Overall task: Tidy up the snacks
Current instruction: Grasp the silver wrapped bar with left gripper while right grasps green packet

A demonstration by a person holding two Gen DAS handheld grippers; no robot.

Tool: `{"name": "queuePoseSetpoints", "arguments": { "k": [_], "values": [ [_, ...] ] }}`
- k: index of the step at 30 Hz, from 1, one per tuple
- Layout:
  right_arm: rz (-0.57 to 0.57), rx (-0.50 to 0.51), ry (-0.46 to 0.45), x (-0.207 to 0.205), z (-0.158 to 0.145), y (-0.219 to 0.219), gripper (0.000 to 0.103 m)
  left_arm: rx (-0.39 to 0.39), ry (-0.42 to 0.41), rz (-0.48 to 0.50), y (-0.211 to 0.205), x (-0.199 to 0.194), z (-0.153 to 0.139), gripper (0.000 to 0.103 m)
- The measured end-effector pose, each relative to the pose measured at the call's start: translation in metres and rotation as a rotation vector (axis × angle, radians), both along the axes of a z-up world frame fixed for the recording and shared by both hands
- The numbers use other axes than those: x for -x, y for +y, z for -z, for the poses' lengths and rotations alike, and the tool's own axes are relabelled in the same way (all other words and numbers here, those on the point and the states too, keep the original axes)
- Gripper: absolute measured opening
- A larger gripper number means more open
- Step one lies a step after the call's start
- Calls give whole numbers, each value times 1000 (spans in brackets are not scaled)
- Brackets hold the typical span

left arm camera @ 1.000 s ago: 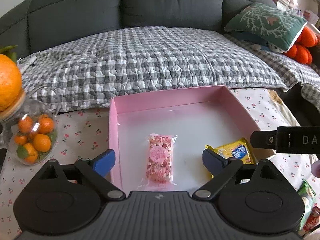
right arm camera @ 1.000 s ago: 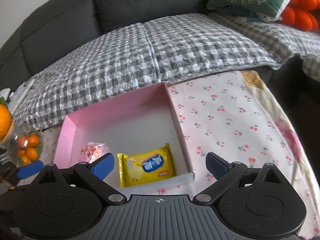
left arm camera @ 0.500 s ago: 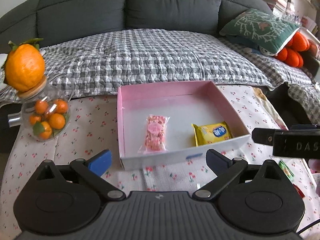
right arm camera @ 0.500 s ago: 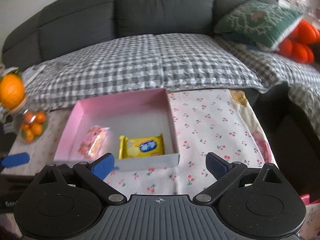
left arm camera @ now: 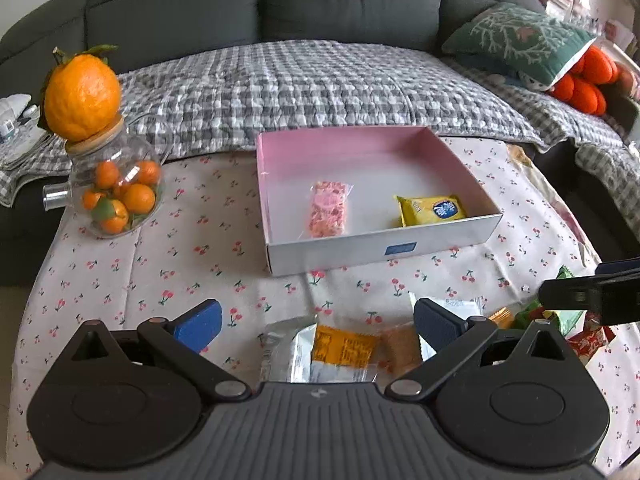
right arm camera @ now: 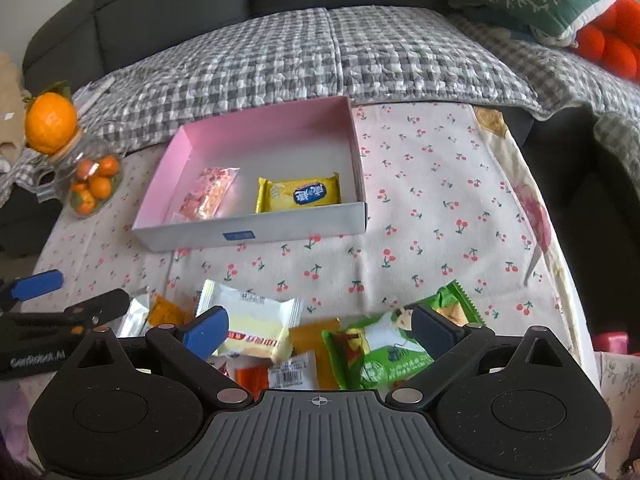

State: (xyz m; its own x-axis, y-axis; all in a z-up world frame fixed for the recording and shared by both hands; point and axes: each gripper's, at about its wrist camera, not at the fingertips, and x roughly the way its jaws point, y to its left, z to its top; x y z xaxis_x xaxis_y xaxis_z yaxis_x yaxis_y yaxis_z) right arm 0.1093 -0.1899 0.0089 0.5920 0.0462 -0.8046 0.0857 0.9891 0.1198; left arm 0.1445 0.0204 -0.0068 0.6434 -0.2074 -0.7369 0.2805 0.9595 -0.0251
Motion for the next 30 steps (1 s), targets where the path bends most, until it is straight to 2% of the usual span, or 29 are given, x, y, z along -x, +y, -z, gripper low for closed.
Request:
{"name": "queuePoseSetpoints", "arguments": {
  "k": [4, 10, 15, 19, 22, 25, 28, 29, 30],
  "values": [
    [-33, 11, 20, 9, 2, -1, 99, 3, 45, 3, 6, 3, 5, 102],
    [4, -66, 87, 11, 8, -27, 99, 11, 112, 2, 16, 5, 16, 102],
    [102, -74, 100, 14, 15, -53, 99, 101, 189, -48, 32, 1, 23, 99],
    [143, -115, 94, 14, 22, -61, 98, 158, 262, -97, 43, -2, 32, 89],
    [186, -170, 113, 11, 30, -65, 97, 173, 299, -126, 47, -5, 39, 79],
    [232, -172, 94, 7, 32, -66, 95, 173, 317, -139, 48, -8, 44, 67],
    [272, -207, 72, 2, 34, -68, 83, 165, 326, -147, 49, -10, 48, 52],
    [286, -234, 76, 0, 36, -69, 72, 167, 330, -150, 49, -11, 49, 48],
    [307, -266, 89, -2, 39, -71, 71, 173, 331, -150, 50, -12, 50, 48]
  ]
}}
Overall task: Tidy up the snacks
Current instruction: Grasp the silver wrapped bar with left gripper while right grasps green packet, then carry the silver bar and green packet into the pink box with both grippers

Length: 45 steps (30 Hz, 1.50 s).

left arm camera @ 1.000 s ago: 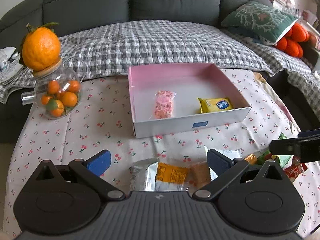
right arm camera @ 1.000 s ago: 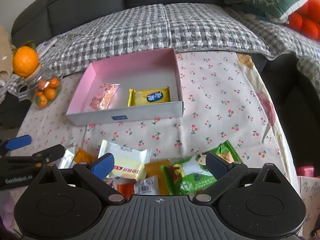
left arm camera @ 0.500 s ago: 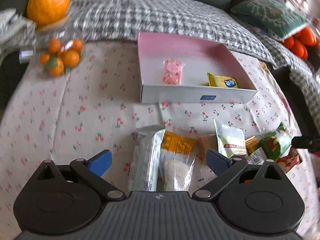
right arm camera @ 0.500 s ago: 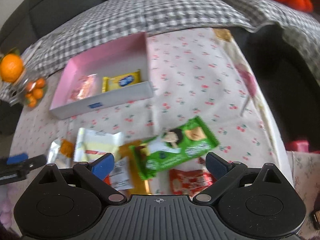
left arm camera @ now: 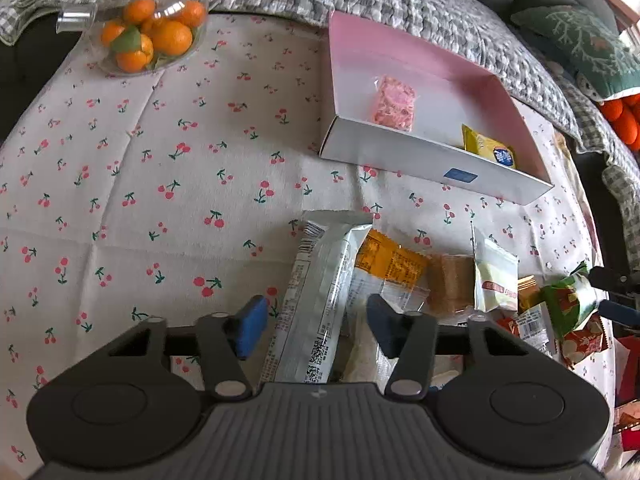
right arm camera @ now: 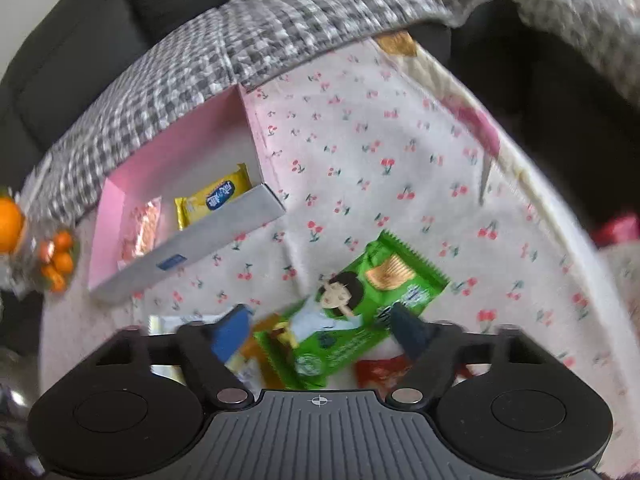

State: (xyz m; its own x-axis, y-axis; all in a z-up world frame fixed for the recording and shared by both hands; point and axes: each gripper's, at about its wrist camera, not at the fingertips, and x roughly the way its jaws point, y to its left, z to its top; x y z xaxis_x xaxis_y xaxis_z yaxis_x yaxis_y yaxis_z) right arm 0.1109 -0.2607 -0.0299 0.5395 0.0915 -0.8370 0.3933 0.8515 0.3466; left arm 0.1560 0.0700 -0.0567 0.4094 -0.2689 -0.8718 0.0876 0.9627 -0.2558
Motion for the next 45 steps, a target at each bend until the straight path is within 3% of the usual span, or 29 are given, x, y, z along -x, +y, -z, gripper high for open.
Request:
{"name": "queuePoseSetpoints", "arguments": {
  "k": [5, 9, 14, 26, 32, 38, 45],
  "values": [
    [58, 22, 27, -3, 1, 4, 70, -21, -16, 12, -2, -2, 0, 40],
    [95, 66, 74, -8, 9, 7, 70, -66, -30, 21, -4, -3, 0, 40],
    [125, 25, 100, -15, 21, 7, 70, -130, -41, 54, -9, -4, 3, 40],
    [45, 109, 115, -28, 34, 25, 72, -207, -31, 101, -16, -3, 10, 41],
    [13, 177, 111, -30, 34, 37, 67, -210, -39, 99, -15, -3, 9, 30],
    [20, 145, 83, -27, 27, 35, 50, -183, -28, 77, -11, -5, 8, 29],
    [9, 126, 47, -25, 17, 36, 48, -156, -35, 54, -9, -5, 3, 28]
  ]
}}
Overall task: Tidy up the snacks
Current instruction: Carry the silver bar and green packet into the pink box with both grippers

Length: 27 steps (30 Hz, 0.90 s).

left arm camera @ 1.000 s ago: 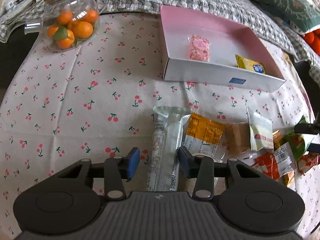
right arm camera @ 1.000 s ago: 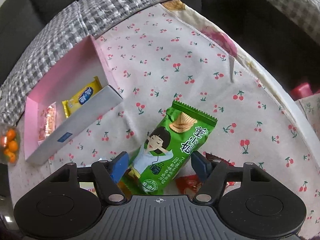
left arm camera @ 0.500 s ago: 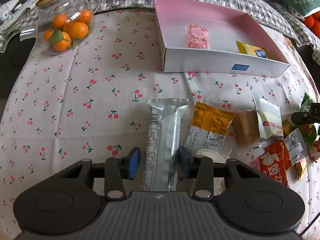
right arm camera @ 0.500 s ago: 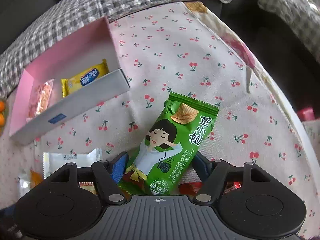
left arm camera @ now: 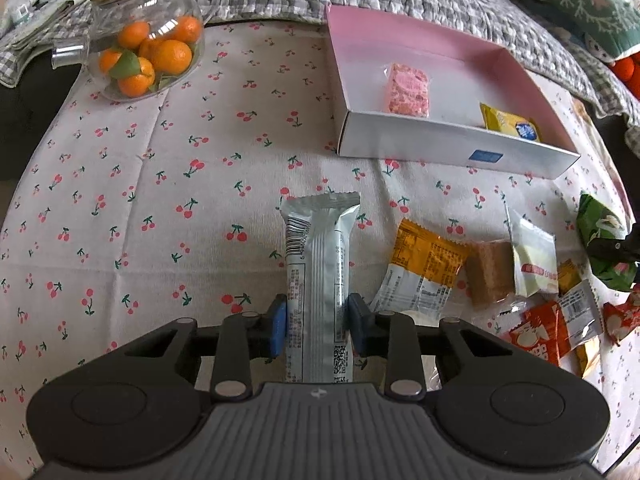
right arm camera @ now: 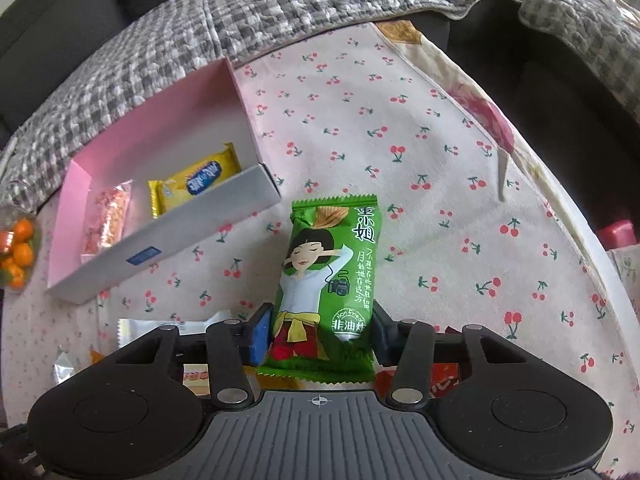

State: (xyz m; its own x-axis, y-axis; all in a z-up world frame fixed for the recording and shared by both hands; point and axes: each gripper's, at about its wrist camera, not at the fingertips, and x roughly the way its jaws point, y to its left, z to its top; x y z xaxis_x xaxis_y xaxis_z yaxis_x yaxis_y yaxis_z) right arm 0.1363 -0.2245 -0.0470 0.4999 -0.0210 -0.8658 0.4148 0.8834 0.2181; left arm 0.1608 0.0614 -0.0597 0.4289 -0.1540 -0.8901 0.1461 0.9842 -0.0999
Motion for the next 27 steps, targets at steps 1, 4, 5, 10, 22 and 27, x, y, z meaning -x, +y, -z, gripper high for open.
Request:
{"name": "queuePoseSetpoints", "arguments": {
  "k": [1, 4, 5, 10, 22, 27],
  "values": [
    [-2, -2, -4, 0, -1, 0, 48, 3, -4, 0, 0, 0, -1, 28],
    [-10, 1, -20, 2, -6, 1, 48, 9, -17, 0, 1, 1, -5, 28],
    [-12, 1, -27, 2, -8, 1, 48, 11, -23, -1, 1, 1, -6, 28],
    [-20, -18, -63, 5, -20, 1, 48, 28, -48, -4, 3, 2, -14, 28],
    [-54, -91, -138, 9, -46, 9, 48, 97, -126, -7, 3, 6, -42, 28],
    [-64, -131, -162, 7, -52, 14, 48, 142, -149, -8, 0, 5, -53, 28]
  ]
}}
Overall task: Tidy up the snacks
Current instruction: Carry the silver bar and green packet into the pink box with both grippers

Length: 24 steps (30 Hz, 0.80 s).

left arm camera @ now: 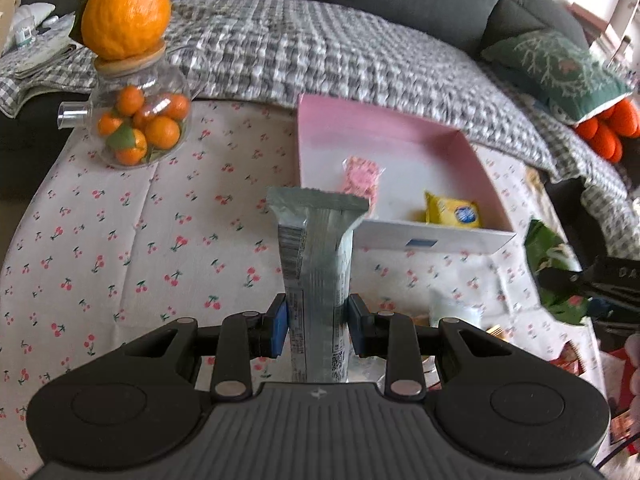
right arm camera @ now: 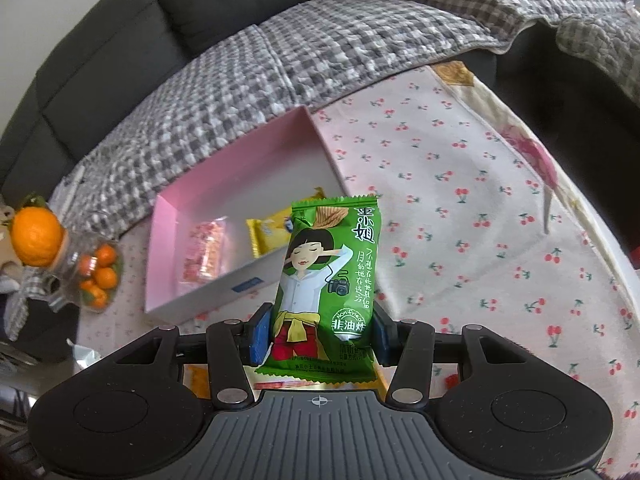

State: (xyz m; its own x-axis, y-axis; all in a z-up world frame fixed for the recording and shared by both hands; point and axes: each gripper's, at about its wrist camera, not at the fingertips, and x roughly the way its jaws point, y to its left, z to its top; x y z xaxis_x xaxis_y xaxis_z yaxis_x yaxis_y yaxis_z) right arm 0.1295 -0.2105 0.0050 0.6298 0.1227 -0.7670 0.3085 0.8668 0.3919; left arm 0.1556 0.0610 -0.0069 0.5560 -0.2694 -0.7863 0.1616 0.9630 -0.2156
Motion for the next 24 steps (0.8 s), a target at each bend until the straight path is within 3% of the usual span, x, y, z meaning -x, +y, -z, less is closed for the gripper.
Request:
{"name": "queuePoseSetpoints", "arguments": {
  "k": [13, 18, 24],
  "values": [
    [29, -165, -9, -20, -1, -3, 48, 68, -34, -19, -15, -21, -14, 28],
    [53, -161, -23, -39, 0, -14, 48, 57, -34, -16, -28, -47, -15, 28],
    [-2, -219, -53, -78, 11, -19, 48, 148, -19, -1, -42, -83, -15, 28]
  ]
}}
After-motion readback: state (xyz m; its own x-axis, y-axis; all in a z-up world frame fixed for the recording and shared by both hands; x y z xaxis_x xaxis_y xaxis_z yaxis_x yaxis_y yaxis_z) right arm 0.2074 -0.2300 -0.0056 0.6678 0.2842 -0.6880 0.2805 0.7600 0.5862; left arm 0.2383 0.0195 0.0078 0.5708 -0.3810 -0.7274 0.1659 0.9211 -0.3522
